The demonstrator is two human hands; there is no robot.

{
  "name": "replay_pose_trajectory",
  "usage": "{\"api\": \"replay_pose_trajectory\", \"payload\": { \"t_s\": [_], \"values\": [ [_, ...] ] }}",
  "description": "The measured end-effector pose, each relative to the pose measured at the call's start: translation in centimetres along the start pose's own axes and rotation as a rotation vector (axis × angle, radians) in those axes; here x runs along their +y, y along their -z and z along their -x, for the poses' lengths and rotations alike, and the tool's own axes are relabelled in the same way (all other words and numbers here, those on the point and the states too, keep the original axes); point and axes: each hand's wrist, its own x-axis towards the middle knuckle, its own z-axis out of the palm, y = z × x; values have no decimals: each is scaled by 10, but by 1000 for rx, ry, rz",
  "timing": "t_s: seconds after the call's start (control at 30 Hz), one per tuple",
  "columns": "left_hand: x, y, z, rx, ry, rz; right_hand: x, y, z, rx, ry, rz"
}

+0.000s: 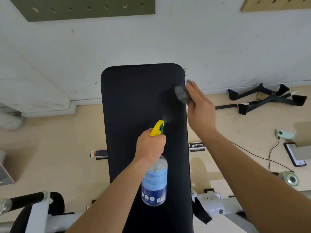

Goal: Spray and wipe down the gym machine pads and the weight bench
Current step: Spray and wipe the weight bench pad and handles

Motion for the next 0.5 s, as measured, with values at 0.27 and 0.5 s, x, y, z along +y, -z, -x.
{"api": "replay_pose_trajectory", "payload": {
  "t_s": [0.27, 0.5],
  "values": [
    [-32, 15, 13, 44, -90, 106, 10, -87, 29, -197, 182, 213],
    [-57, 35, 21, 83, -29, 156, 36, -66, 188, -432, 588, 305]
  ]
}}
